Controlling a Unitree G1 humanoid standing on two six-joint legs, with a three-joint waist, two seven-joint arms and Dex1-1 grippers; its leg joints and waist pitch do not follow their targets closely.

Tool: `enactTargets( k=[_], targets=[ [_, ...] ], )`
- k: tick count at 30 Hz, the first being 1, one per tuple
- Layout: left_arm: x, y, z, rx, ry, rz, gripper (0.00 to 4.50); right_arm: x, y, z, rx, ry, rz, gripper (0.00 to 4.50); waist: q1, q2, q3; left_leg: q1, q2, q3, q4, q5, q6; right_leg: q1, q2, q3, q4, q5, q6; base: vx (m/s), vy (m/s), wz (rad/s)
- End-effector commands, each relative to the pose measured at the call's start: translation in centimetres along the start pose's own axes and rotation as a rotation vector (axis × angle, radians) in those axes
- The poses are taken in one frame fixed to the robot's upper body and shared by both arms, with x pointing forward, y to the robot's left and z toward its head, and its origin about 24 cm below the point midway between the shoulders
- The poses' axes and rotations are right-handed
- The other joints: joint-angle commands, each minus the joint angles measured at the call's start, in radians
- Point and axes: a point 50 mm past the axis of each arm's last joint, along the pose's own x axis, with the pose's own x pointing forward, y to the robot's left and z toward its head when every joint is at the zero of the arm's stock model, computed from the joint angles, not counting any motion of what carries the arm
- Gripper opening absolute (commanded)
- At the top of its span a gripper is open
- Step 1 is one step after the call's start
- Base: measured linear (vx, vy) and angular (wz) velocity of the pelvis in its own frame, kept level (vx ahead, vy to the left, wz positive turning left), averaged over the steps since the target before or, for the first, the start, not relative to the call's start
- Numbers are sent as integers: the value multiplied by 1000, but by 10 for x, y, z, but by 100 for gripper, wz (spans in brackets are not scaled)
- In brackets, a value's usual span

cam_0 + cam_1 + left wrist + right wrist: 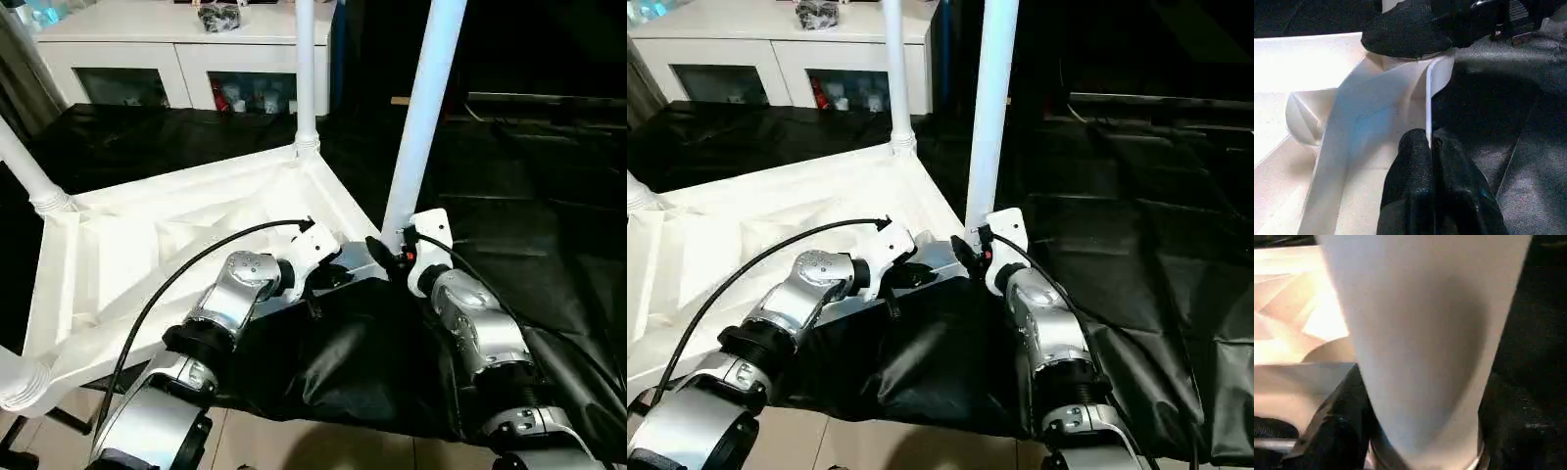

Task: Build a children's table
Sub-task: Rotate leg to tighten

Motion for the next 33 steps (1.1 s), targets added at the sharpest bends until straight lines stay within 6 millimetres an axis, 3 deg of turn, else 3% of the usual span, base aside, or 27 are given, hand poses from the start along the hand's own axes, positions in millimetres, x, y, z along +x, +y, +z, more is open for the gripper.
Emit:
enactTargets(
  k=[1,4,5,7,9,10,11,13,14,17,20,23,24,28,29,31,32,33],
  targets=[
    [6,-8,28,114,-112,-107,0,4,32,-8,-28,34,257,326,7,-4,-70,2,27,-10,-67,-252,47,60,-52,40,-79,-160,-231,0,0,0],
    [-2,-10,24,140,-116,-193,0,-14,23,-8,-90,35,376,326,14,1,-76,1,30,-8,-58,-193,84,63,-50,36,-67,-40,-267,0,0,0],
    [-3,-10,23,146,-112,-206,0,-18,21,-8,-98,40,400,326,14,1,-76,1,30,-8,-58,-193,84,63,-50,36,-67,-40,-267,0,0,0],
    [-7,-8,21,159,-103,-225,0,-29,16,-10,-132,56,469,326,28,-2,-72,5,33,-4,-57,-211,99,61,-52,35,-72,-86,-276,0,0,0],
    [-8,-7,21,155,-104,-223,0,-32,14,-11,-136,65,489,326,32,-3,-70,5,35,-6,-61,-233,85,58,-53,35,-74,-143,-269,0,0,0],
    [-11,-5,20,158,-106,-246,0,-41,11,-11,-152,81,554,326,33,-10,-67,8,36,-5,-64,-256,75,56,-52,36,-80,-190,-259,0,0,0],
    [-11,-5,20,158,-106,-246,0,-41,11,-11,-152,81,554,326,35,-9,-67,9,36,-6,-64,-265,73,56,-53,36,-81,-207,-254,0,0,0],
    [-14,-4,19,159,-103,-253,0,-45,10,-12,-154,95,590,326,39,-14,-68,8,38,-7,-66,-262,68,55,-55,38,-81,-220,-246,0,0,0],
    [-15,-4,18,159,-104,-255,0,-46,10,-12,-153,100,603,299,42,-13,-68,6,38,-7,-64,-251,70,55,-56,39,-79,-210,-247,0,0,0],
    [-17,-3,17,155,-106,-259,0,-50,10,-13,-144,116,640,289,46,-22,-69,5,36,-5,-62,-226,79,55,-56,39,-77,-200,-246,0,0,0],
    [-19,-3,15,151,-104,-261,0,-52,9,-14,-159,137,667,264,53,-25,-72,4,37,-4,-58,-189,92,54,-56,38,-73,-172,-248,0,0,0],
    [-19,-3,15,149,-106,-262,0,-53,8,-14,-165,144,670,258,55,-26,-72,1,37,-5,-57,-174,99,53,-57,37,-70,-165,-250,0,0,0],
    [-20,-4,14,148,-106,-260,0,-52,8,-14,-165,144,670,258,54,-34,-71,1,37,-3,-57,-179,99,52,-57,37,-73,-179,-245,0,0,0],
    [-21,-4,10,137,-99,-243,0,-50,10,-15,-158,149,675,258,53,-31,-70,1,38,-5,-60,-183,93,51,-58,37,-73,-206,-235,0,0,0],
    [-22,-3,8,127,-94,-226,0,-50,11,-15,-148,148,679,258,51,-42,-70,1,38,-4,-59,-181,94,52,-57,37,-74,-206,-232,0,0,0],
    [-22,-2,8,115,-93,-199,0,-49,13,-16,-133,143,673,258,53,-38,-69,2,38,-4,-60,-181,93,49,-59,38,-75,-230,-225,0,0,0],
    [-21,-1,8,111,-93,-189,0,-48,14,-17,-128,141,669,258,55,-47,-68,2,38,-4,-61,-174,92,49,-60,38,-74,-244,-218,0,0,0],
    [-21,1,8,102,-96,-162,0,-47,15,-18,-124,133,652,258,54,-47,-68,2,38,-4,-61,-175,92,48,-60,38,-76,-249,-215,0,0,0]
  ],
)
